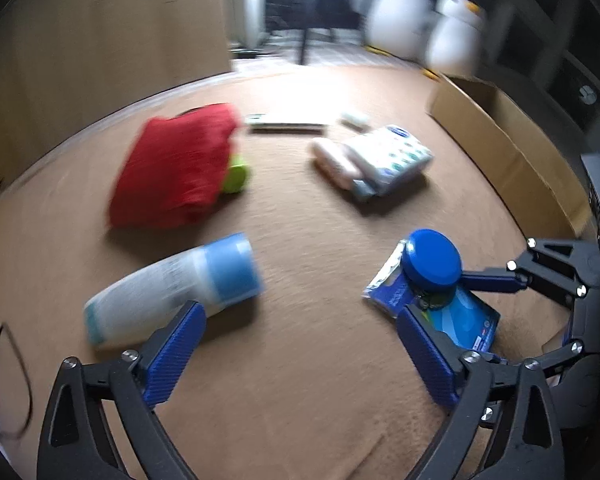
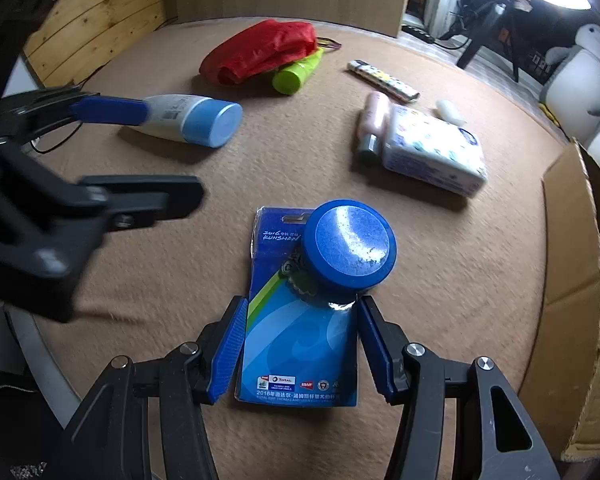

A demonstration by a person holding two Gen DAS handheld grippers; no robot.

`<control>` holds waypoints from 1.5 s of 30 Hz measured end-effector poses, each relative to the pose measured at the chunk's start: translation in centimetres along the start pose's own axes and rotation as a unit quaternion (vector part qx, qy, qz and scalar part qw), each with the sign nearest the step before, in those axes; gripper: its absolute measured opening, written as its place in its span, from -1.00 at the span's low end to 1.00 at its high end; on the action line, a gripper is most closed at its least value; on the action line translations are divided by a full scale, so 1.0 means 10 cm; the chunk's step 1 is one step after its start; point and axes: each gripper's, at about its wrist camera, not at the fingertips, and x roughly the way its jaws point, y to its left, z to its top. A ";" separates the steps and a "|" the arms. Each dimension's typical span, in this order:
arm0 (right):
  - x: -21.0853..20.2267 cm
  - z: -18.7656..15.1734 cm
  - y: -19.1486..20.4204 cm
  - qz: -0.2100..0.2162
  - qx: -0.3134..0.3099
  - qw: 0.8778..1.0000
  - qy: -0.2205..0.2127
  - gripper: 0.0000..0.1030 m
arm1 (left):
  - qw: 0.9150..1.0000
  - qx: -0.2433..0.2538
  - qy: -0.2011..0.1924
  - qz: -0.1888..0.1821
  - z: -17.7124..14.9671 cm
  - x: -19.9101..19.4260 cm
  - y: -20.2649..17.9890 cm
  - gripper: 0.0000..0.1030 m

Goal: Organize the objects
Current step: 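Lift the blister card with the right tool while the left tool removes the blue tin, then carry the blister card with the right tool into the cardboard box and release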

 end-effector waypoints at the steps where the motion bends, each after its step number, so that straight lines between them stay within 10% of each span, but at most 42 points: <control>1: -0.01 -0.03 0.00 0.000 0.001 1.000 0.000 0.00 | 1.000 0.012 0.002 -0.007 0.02 0.03 -0.06 0.88; 16: -0.06 -0.11 -0.04 0.000 -0.007 1.000 -0.010 0.01 | 0.992 0.098 0.038 -0.067 0.24 0.52 -0.57 0.75; 45: -0.39 -0.30 -0.12 -0.004 0.017 1.000 -0.015 0.00 | 0.999 -0.014 0.022 -0.038 0.24 0.38 -0.04 0.75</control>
